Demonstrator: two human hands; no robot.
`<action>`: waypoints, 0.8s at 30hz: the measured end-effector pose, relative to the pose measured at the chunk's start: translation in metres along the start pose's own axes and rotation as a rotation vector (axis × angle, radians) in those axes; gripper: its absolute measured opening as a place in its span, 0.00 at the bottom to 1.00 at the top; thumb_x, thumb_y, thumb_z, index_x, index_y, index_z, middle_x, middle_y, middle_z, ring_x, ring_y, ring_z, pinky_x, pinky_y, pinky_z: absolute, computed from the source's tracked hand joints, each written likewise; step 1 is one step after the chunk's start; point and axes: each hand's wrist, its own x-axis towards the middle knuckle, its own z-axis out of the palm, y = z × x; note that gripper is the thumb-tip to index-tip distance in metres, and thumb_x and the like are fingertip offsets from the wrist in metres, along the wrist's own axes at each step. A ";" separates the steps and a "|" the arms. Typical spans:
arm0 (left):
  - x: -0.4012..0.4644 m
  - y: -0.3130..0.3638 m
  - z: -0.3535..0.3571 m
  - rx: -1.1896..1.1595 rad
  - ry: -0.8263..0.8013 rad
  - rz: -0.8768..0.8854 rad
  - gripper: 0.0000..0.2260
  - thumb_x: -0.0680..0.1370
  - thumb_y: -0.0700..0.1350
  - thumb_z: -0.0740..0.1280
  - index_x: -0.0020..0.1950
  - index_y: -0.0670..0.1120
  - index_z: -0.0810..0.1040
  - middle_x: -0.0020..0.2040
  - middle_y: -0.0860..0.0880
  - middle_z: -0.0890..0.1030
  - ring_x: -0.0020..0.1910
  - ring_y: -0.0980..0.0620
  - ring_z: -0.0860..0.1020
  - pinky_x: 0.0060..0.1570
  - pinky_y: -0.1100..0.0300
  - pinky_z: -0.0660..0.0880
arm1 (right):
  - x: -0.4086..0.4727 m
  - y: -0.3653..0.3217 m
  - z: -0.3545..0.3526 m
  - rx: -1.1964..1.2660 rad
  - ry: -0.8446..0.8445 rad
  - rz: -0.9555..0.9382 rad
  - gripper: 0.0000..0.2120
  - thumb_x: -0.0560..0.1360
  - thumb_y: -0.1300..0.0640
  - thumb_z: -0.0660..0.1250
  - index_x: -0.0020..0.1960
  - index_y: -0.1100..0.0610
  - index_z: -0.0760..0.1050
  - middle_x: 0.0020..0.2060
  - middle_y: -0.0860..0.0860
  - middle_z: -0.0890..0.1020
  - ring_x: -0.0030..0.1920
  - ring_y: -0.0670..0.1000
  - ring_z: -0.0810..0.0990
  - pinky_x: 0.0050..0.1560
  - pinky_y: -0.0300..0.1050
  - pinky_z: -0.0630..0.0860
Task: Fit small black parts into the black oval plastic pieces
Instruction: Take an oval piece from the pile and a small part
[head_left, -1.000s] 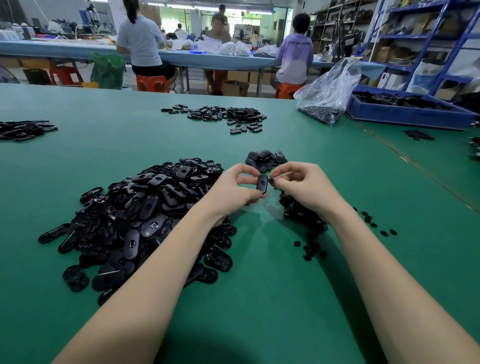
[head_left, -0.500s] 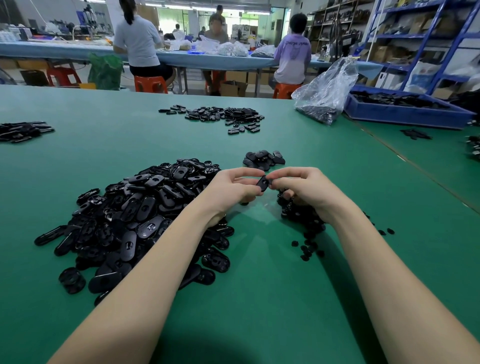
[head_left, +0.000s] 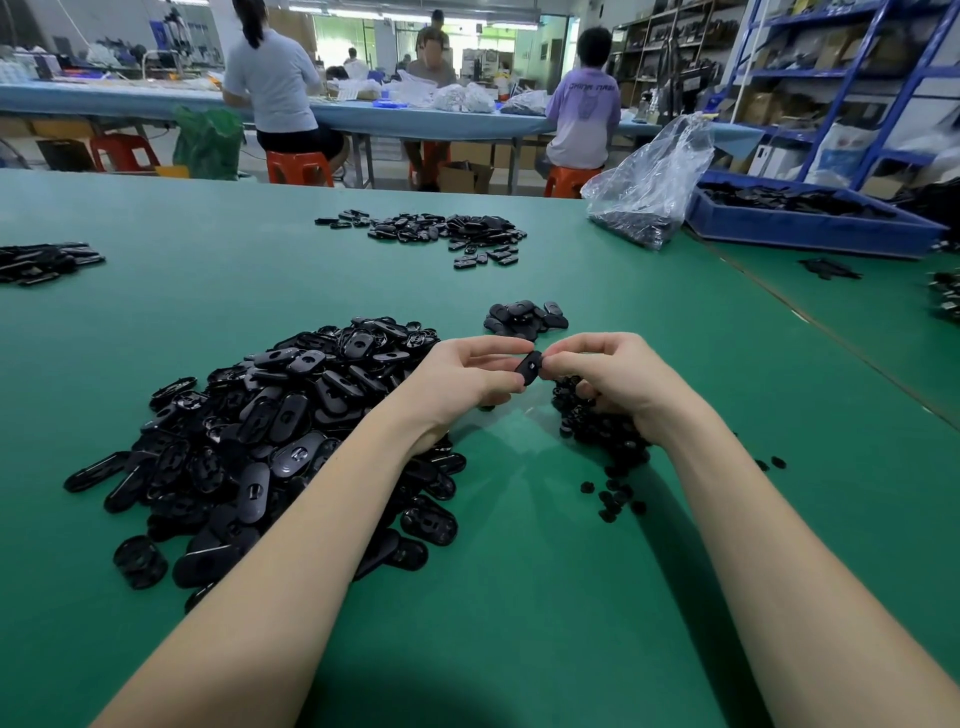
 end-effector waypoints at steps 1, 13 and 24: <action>0.000 0.000 0.000 -0.002 -0.002 0.004 0.17 0.75 0.33 0.71 0.58 0.51 0.84 0.54 0.48 0.86 0.53 0.53 0.83 0.60 0.54 0.78 | 0.000 0.000 0.000 -0.012 0.010 -0.012 0.06 0.70 0.54 0.77 0.37 0.44 0.86 0.28 0.41 0.80 0.24 0.39 0.71 0.26 0.30 0.66; 0.002 -0.001 -0.002 0.007 -0.012 0.001 0.13 0.76 0.35 0.71 0.55 0.51 0.85 0.53 0.49 0.87 0.60 0.45 0.82 0.56 0.57 0.78 | -0.005 -0.005 0.001 -0.079 -0.001 -0.075 0.02 0.70 0.55 0.78 0.42 0.50 0.86 0.30 0.47 0.79 0.32 0.46 0.70 0.40 0.43 0.68; 0.002 0.001 -0.002 -0.054 0.019 0.000 0.10 0.79 0.34 0.67 0.53 0.45 0.84 0.44 0.47 0.85 0.41 0.54 0.80 0.42 0.63 0.79 | -0.001 -0.004 -0.004 -0.061 -0.027 0.028 0.09 0.68 0.46 0.81 0.45 0.46 0.86 0.34 0.43 0.81 0.32 0.46 0.72 0.35 0.40 0.66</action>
